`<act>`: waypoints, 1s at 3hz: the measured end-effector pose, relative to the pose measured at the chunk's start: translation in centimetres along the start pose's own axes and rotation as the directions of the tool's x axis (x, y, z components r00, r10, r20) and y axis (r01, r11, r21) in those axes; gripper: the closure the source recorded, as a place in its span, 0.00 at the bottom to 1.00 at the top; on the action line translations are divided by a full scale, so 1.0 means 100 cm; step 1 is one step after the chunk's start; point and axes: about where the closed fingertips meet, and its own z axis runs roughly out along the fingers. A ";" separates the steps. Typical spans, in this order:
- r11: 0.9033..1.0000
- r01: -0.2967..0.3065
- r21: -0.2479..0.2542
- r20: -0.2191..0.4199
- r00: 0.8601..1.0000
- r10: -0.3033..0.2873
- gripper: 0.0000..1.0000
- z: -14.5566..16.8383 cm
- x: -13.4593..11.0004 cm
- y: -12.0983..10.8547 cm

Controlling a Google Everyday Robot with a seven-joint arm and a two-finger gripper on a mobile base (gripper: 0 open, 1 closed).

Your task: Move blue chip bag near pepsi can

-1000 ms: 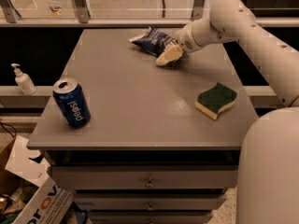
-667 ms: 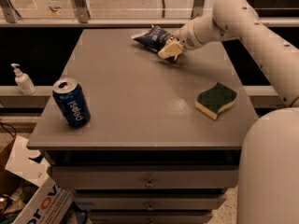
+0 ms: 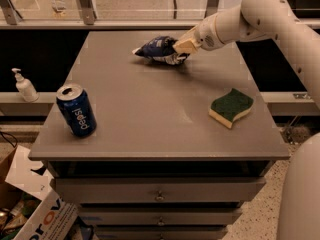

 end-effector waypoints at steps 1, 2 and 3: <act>0.997 0.009 -0.082 0.065 0.998 -0.003 1.00 -0.015 -0.017 0.034; 0.984 0.015 -0.179 0.155 0.988 0.013 1.00 -0.031 -0.036 0.066; 0.954 0.086 -0.287 0.243 0.970 -0.014 1.00 -0.042 -0.062 0.108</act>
Offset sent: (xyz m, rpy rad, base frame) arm -0.1124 0.0395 0.0625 0.2813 0.0474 0.2980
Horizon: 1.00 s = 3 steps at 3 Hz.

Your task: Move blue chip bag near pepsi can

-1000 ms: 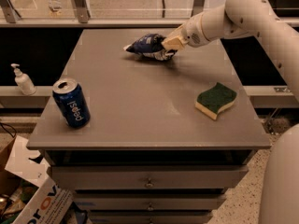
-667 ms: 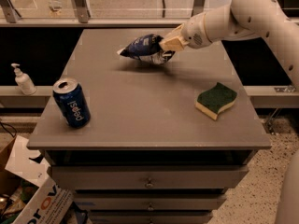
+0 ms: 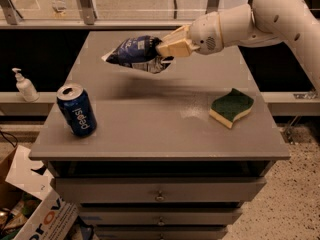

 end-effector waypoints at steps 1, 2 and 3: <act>1.000 0.003 -0.010 0.004 1.000 -0.003 1.00 0.003 0.000 0.005; 0.998 0.054 -0.031 -0.022 0.998 -0.055 1.00 0.013 0.000 0.027; 0.994 0.092 -0.052 -0.057 0.994 -0.095 1.00 0.027 0.006 0.052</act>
Offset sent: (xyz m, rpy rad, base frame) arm -0.0498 0.0323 -0.0209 -0.0948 -0.0683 0.0915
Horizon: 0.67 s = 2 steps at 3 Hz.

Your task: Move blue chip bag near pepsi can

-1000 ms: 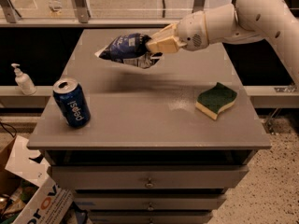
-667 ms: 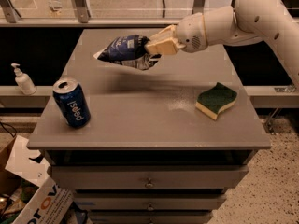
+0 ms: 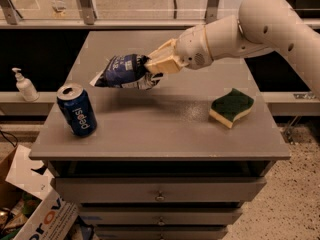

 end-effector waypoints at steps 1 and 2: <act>1.000 0.012 -0.024 -0.030 0.999 -0.013 1.00 0.016 0.006 0.025; 0.999 0.013 -0.044 -0.055 0.998 -0.015 1.00 0.030 0.011 0.044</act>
Offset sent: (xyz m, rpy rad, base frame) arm -0.0557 0.0380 -0.0475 -0.0968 0.0259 0.0423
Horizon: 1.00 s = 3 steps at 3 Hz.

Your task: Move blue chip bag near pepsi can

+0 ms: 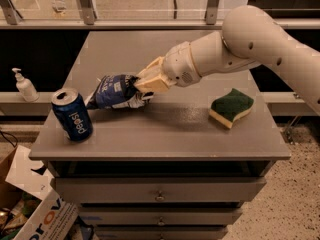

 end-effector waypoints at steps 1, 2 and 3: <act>1.000 -0.003 -0.017 -0.025 1.000 0.003 1.00 0.012 0.006 0.016; 1.000 -0.017 -0.025 -0.038 0.999 0.016 0.83 0.016 0.011 0.025; 0.999 -0.032 -0.031 -0.045 0.999 0.030 0.58 0.018 0.014 0.031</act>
Offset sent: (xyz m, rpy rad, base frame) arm -0.0304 0.0085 -0.0308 -0.0520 0.0513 -0.0032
